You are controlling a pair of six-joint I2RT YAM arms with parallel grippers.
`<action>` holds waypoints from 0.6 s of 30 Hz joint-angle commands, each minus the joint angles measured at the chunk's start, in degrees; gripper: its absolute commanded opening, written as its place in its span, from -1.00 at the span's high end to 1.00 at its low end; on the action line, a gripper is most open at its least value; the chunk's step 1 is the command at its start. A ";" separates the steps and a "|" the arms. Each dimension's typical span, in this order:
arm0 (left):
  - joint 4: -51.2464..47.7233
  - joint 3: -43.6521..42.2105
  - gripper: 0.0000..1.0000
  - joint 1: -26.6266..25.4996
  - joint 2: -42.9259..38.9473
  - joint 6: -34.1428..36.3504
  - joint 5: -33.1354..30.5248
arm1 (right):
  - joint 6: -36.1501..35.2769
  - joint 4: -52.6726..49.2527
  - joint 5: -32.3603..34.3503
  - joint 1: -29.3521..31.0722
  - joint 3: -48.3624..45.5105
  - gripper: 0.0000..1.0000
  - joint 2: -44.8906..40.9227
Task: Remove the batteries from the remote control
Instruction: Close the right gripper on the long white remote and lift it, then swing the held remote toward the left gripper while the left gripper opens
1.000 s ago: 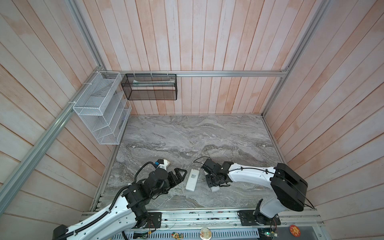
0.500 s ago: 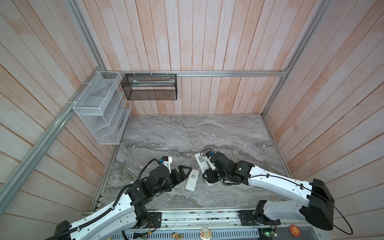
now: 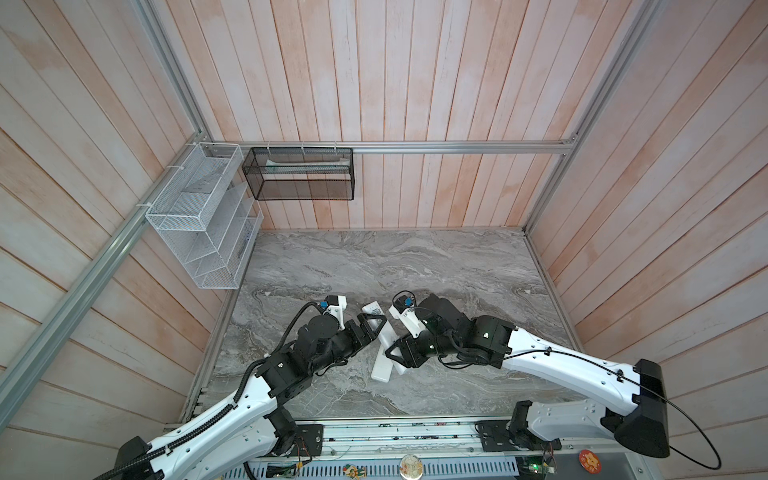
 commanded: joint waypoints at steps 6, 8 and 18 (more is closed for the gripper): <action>2.63 1.86 -0.33 3.59 0.06 0.53 3.92 | -2.32 -2.19 1.04 2.23 4.56 0.58 2.33; 2.59 2.12 -0.15 3.70 0.02 1.00 4.41 | -3.20 -2.96 1.46 2.31 5.27 0.58 3.24; -0.93 2.73 0.04 6.46 -0.75 2.74 10.04 | -6.20 -4.62 3.40 2.37 6.43 0.58 5.16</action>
